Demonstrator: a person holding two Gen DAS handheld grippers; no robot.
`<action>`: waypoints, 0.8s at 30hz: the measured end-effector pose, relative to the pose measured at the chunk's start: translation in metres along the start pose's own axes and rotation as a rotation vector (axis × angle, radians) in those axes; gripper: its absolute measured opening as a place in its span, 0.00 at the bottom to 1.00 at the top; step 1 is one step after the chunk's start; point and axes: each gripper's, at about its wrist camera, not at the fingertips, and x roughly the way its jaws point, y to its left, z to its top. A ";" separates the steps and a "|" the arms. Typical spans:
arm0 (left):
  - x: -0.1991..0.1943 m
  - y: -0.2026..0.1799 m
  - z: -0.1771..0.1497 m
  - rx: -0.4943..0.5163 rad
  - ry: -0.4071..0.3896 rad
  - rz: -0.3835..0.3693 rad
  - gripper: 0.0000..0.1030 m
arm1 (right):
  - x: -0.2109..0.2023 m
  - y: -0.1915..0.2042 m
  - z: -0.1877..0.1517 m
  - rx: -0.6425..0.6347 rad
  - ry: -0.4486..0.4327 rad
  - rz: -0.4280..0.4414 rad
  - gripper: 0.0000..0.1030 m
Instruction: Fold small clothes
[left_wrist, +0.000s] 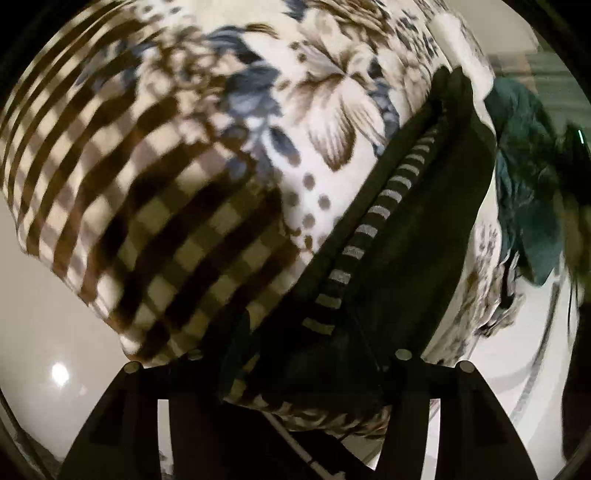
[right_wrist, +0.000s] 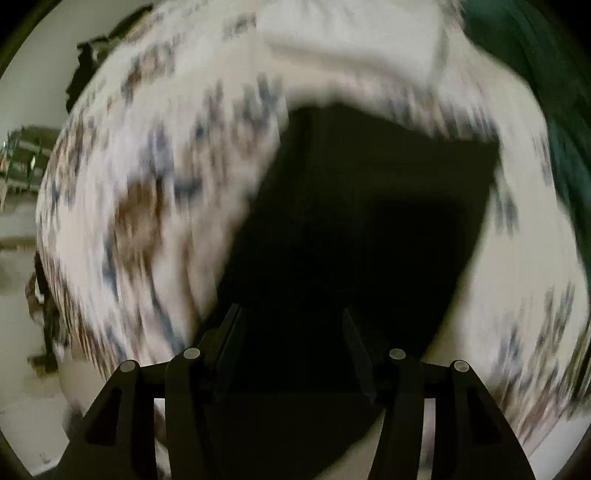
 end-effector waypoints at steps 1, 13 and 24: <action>0.006 -0.007 0.000 0.021 0.007 0.015 0.51 | 0.007 -0.007 -0.030 0.019 0.031 0.007 0.55; 0.028 -0.061 -0.034 0.178 -0.031 0.231 0.04 | 0.139 -0.028 -0.358 0.443 0.368 0.313 0.06; 0.031 -0.048 -0.018 0.130 0.057 0.240 0.11 | 0.128 -0.039 -0.381 0.408 0.320 0.324 0.14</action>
